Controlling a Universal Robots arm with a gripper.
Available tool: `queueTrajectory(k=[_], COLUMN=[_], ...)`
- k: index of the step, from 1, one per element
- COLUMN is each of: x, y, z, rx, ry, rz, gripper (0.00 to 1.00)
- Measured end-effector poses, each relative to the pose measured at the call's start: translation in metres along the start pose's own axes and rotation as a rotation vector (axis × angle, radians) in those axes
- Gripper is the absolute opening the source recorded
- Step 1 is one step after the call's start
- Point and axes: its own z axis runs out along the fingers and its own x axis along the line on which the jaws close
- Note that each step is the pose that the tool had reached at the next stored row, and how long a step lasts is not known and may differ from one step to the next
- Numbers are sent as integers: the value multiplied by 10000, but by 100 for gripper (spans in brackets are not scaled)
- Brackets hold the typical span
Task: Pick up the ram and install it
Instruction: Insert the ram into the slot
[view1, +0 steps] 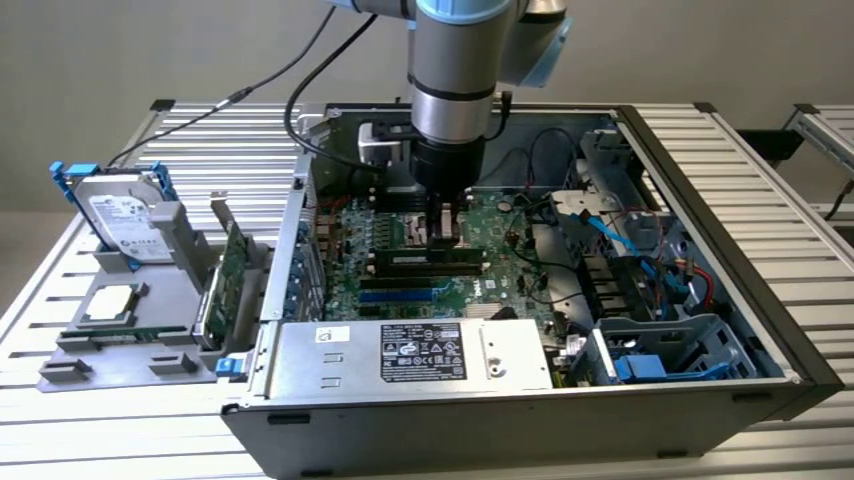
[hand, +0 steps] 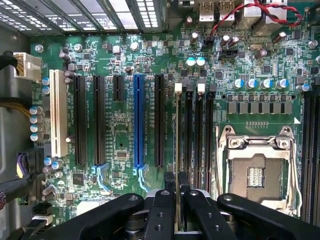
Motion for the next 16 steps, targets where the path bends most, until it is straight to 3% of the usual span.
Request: queueTrajectory(k=[16], x=[-38], y=[-1], z=[52], rx=[-30], ry=[-3], rz=[37], gripper=[14])
